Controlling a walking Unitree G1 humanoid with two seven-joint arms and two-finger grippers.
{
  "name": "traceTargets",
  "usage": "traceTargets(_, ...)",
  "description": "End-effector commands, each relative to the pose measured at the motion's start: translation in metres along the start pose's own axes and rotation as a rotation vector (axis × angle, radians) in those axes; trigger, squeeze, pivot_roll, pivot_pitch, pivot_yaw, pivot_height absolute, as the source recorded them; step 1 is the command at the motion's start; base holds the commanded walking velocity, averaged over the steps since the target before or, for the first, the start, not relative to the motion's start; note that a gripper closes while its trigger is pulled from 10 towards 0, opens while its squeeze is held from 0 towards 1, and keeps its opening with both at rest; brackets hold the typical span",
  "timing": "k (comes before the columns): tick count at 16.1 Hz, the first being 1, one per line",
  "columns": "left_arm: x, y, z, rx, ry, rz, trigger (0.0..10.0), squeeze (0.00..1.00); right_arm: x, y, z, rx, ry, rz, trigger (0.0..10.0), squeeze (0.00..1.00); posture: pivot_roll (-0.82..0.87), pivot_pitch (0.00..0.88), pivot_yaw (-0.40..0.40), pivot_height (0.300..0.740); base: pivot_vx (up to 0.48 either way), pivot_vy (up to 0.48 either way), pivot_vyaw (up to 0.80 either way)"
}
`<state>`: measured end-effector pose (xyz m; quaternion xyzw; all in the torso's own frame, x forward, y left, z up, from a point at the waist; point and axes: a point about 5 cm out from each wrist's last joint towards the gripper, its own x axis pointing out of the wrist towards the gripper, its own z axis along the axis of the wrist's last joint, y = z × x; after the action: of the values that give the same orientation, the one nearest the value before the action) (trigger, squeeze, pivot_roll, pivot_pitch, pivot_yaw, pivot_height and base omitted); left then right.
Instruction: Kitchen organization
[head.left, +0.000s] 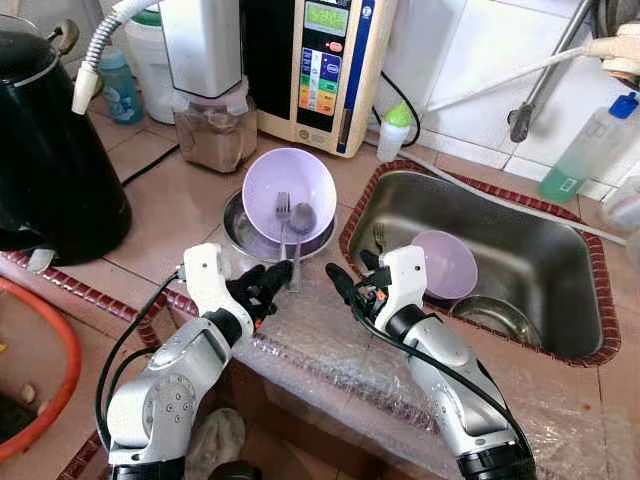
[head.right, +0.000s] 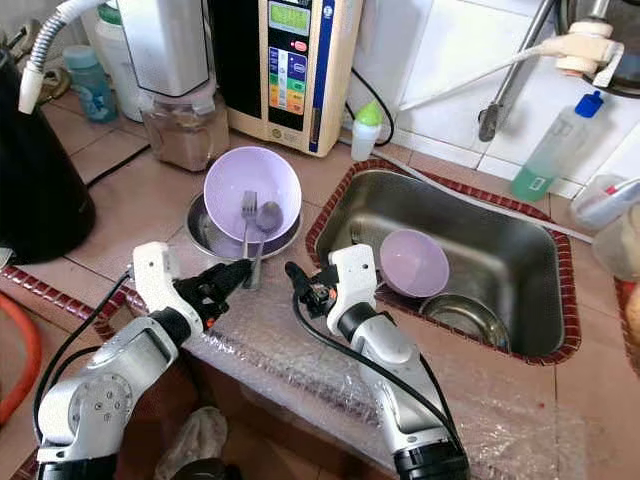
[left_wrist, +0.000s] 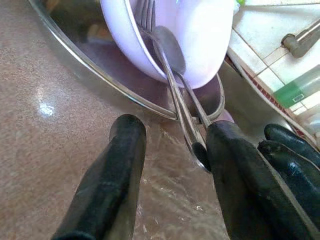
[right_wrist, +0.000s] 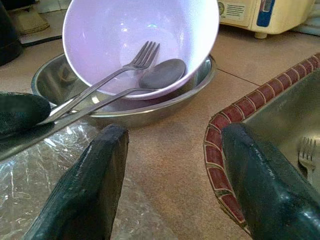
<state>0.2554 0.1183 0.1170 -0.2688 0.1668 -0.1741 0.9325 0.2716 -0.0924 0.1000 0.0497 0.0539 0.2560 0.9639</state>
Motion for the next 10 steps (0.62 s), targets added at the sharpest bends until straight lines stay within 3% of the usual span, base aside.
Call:
traceTargets(1, 0.003, -0.002, 0.002, -0.008, 0.002, -0.007, 0.0, 0.0, -0.003, -0.006, 0.003, -0.005, -0.011, -0.022, 10.0, 0.0, 0.03, 0.0, -0.034, 0.74, 0.0, 0.0, 0.0)
traceTargets(6, 0.004, -0.001, 0.003, -0.022, -0.01, -0.007, 0.0, 0.0, -0.003, -0.006, 0.003, -0.004, -0.009, -0.018, 10.0, 0.0, 0.03, 0.0, -0.036, 0.74, 0.0, 0.0, 0.0)
traceTargets(10, 0.004, -0.001, 0.002, -0.031, -0.008, -0.006, 0.0, 0.0, -0.005, 0.005, 0.001, 0.036, 0.005, 0.084, 10.0, 0.0, 0.03, 0.0, -0.036, 0.74, 0.0, 0.0, 0.0)
